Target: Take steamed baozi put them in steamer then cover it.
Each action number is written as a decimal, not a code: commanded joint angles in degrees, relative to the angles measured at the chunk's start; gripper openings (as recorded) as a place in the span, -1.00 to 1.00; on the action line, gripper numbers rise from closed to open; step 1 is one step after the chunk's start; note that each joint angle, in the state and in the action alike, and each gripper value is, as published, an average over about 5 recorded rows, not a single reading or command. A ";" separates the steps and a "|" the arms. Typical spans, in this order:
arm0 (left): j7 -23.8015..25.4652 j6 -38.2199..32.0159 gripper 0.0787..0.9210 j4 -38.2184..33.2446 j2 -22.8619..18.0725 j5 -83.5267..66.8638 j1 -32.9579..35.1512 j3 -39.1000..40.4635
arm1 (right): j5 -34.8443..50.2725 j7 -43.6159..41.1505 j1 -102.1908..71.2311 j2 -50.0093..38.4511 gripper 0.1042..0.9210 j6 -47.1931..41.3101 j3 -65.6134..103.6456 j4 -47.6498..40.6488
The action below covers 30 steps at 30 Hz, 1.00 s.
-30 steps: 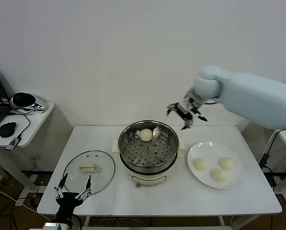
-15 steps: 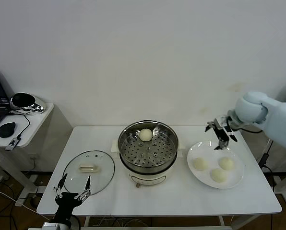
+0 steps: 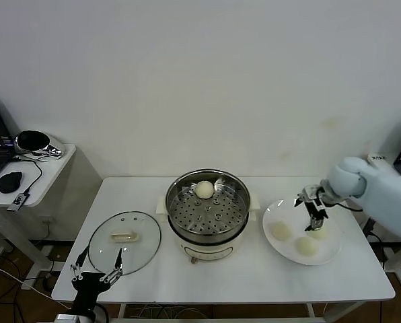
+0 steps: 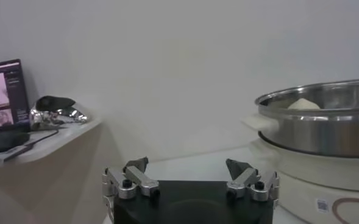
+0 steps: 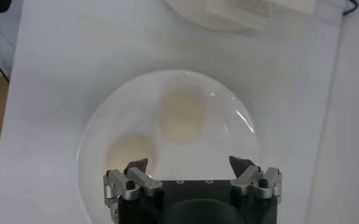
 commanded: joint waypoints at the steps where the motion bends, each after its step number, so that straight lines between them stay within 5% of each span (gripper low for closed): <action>1: -0.02 -0.03 0.77 0.01 -0.03 -0.03 0.26 -0.41 | -1.78 0.51 -6.25 7.44 0.76 0.76 3.93 -7.45; 20: 0.10 -0.08 0.77 0.31 -0.27 -0.02 -0.10 -0.42 | -6.46 0.91 -8.71 12.74 0.76 2.60 6.84 -17.61; 30: 0.07 -0.14 0.77 0.28 -0.33 0.01 -0.02 -0.45 | -6.52 1.50 -9.16 13.37 0.54 2.97 7.70 -18.08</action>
